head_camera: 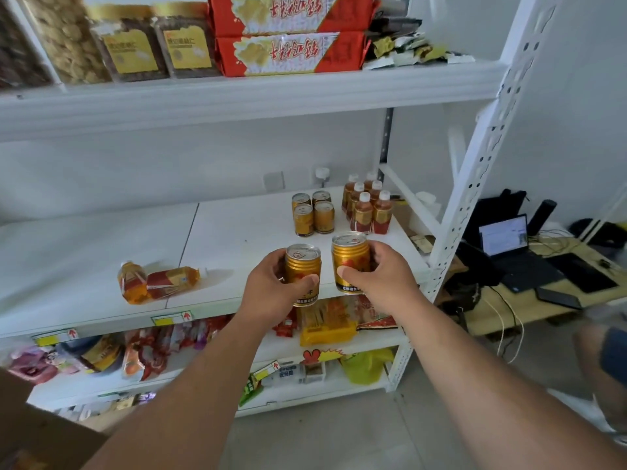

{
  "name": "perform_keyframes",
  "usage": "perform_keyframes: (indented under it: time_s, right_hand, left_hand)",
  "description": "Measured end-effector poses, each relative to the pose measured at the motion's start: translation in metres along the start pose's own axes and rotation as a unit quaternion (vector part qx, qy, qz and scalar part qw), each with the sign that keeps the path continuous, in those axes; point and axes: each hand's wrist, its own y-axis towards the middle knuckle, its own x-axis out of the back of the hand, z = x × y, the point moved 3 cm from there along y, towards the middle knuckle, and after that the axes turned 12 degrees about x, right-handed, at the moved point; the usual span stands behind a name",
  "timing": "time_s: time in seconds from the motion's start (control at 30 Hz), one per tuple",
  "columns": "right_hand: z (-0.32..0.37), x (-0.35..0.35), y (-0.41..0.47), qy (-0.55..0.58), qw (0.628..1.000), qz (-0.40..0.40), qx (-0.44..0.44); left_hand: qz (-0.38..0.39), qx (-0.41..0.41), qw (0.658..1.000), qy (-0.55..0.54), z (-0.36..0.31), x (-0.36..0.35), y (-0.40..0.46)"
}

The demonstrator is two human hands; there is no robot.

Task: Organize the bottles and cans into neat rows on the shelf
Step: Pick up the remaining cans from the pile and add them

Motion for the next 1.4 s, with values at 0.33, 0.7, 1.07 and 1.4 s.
perform_keyframes:
  time_s: [0.33, 0.7, 1.07, 1.4]
  right_hand:
    - [-0.044, 0.005, 0.06, 0.024, 1.0, 0.007, -0.014]
    - [-0.088, -0.033, 0.159, -0.009, 1.0, 0.006, -0.028]
    - [-0.143, -0.065, 0.203, -0.015, 0.998, 0.029, -0.049]
    - [-0.186, -0.091, 0.23, -0.018, 0.998, 0.019, -0.056]
  left_hand:
    - [-0.012, 0.007, 1.0, 0.009, -0.003, -0.036, 0.059]
    - [0.006, 0.009, 1.0, -0.016, 0.024, -0.043, 0.181]
    - [-0.01, 0.035, 0.999, -0.009, 0.055, -0.066, 0.237]
    - [-0.03, 0.042, 0.998, -0.045, 0.078, -0.077, 0.269]
